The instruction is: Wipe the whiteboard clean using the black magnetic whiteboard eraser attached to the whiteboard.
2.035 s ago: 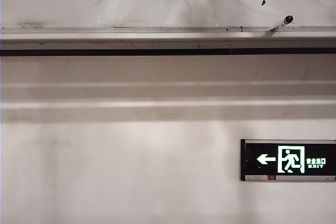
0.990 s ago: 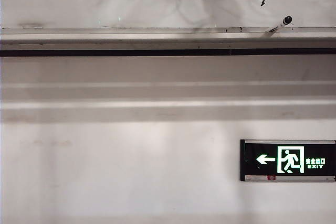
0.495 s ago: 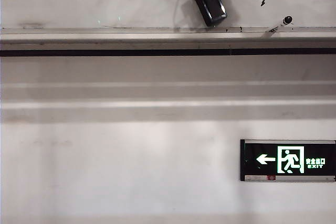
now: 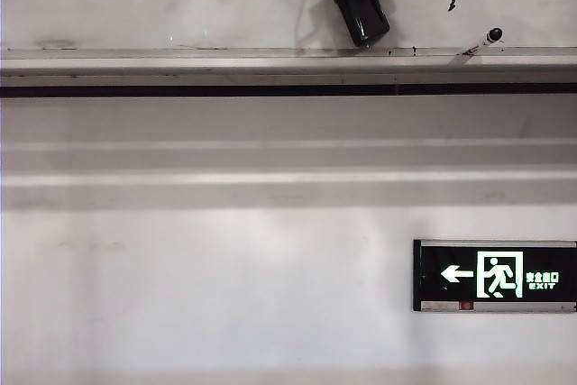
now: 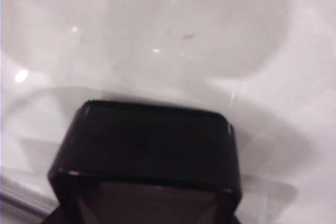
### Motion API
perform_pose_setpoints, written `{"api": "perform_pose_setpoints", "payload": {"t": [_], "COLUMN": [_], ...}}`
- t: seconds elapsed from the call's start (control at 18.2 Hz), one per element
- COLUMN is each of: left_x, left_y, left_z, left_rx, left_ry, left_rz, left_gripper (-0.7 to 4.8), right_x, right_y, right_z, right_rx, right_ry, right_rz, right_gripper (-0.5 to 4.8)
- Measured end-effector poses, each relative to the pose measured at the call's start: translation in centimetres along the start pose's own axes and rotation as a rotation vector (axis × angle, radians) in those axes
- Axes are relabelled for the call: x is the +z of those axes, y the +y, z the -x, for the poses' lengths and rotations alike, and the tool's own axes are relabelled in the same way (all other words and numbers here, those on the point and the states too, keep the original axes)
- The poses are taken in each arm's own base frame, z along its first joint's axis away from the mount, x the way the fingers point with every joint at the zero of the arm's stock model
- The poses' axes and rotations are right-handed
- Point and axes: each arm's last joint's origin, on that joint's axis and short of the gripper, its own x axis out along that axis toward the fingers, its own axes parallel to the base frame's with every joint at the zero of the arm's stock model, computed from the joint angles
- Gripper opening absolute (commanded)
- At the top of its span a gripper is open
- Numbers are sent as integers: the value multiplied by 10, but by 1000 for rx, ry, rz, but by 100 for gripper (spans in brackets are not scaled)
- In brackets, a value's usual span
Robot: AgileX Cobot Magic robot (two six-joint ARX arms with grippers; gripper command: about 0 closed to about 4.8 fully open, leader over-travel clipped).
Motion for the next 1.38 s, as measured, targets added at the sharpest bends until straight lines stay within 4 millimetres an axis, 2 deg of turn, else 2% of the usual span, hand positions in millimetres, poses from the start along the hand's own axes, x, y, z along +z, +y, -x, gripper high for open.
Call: {"api": "perform_pose_setpoints", "payload": {"t": [0.33, 0.61, 0.83, 0.94, 0.99, 1.1, 1.38], "left_x": [0, 0, 0, 0, 0, 0, 0], "left_y": [0, 0, 0, 0, 0, 0, 0], "left_z": [0, 0, 0, 0, 0, 0, 0], "left_rx": [0, 0, 0, 0, 0, 0, 0], "left_ry": [0, 0, 0, 0, 0, 0, 0], "left_rz": [0, 0, 0, 0, 0, 0, 0], "left_gripper": [-6, -6, -6, -6, -6, -6, -6], "right_x": [22, 31, 58, 65, 65, 62, 56], "right_y": [-10, -14, -35, -46, -48, -47, -42], "right_z": [5, 8, 24, 32, 32, 28, 28], "right_rx": [-94, -136, -230, -288, -297, -292, -163], "right_ry": [-202, -295, -596, -682, -686, -634, -476], "right_rz": [-53, -26, -113, -152, -155, -138, -93], "right_gripper": [144, 144, 144, 143, 138, 79, 80]}}
